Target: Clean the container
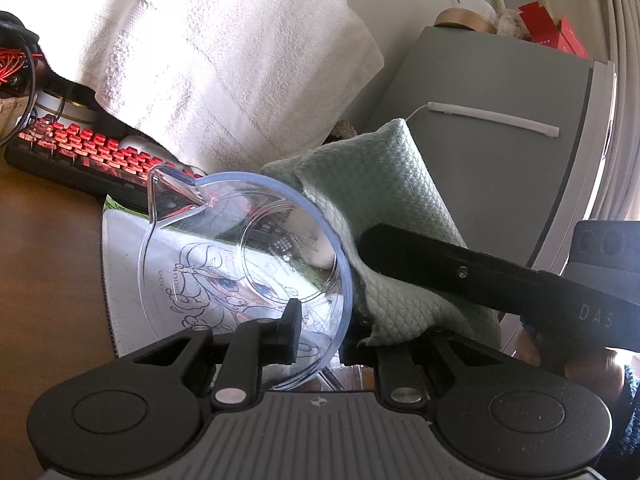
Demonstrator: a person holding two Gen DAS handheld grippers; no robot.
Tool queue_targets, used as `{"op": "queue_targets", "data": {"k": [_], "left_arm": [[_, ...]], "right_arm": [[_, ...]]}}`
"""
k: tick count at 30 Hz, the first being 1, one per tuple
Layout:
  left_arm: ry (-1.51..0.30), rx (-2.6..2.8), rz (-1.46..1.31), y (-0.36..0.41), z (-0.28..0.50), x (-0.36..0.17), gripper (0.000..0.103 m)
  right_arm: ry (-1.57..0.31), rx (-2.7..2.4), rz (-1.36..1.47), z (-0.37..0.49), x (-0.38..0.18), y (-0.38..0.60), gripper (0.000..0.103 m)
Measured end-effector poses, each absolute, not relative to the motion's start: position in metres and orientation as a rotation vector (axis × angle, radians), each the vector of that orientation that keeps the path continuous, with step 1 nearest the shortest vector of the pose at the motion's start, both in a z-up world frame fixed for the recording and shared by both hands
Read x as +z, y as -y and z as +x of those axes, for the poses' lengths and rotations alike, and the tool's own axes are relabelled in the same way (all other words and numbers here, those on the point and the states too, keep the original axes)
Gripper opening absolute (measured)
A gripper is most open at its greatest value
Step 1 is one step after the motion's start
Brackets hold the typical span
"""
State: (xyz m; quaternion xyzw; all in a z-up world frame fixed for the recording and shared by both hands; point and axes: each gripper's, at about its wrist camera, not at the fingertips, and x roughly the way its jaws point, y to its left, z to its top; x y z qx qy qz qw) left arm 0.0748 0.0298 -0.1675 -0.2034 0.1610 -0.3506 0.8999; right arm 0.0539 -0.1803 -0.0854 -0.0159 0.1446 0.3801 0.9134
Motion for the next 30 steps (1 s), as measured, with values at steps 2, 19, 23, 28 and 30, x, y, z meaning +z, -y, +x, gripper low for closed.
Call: {"op": "queue_targets", "data": {"k": [2, 19, 23, 28, 30], "left_arm": [[-0.334, -0.725, -0.421, -0.03, 0.075, -0.168, 0.017], [-0.348, -0.71, -0.419, -0.029, 0.075, -0.166, 0.02], [-0.359, -0.678, -0.407, -0.024, 0.072, -0.159, 0.014], [-0.361, -0.663, -0.486, -0.027, 0.074, -0.147, 0.006], [-0.372, -0.664, -0.549, -0.031, 0.079, -0.142, 0.004]], "right_arm": [[-0.299, 0.777, -0.027, 0.057, -0.085, 0.184, 0.015], [-0.307, 0.528, 0.169, 0.079, -0.094, 0.256, 0.016], [-0.305, 0.523, 0.209, 0.073, -0.095, 0.27, 0.016], [-0.294, 0.515, 0.227, 0.071, -0.095, 0.279, 0.016], [-0.287, 0.51, 0.233, 0.07, -0.096, 0.283, 0.016]]}}
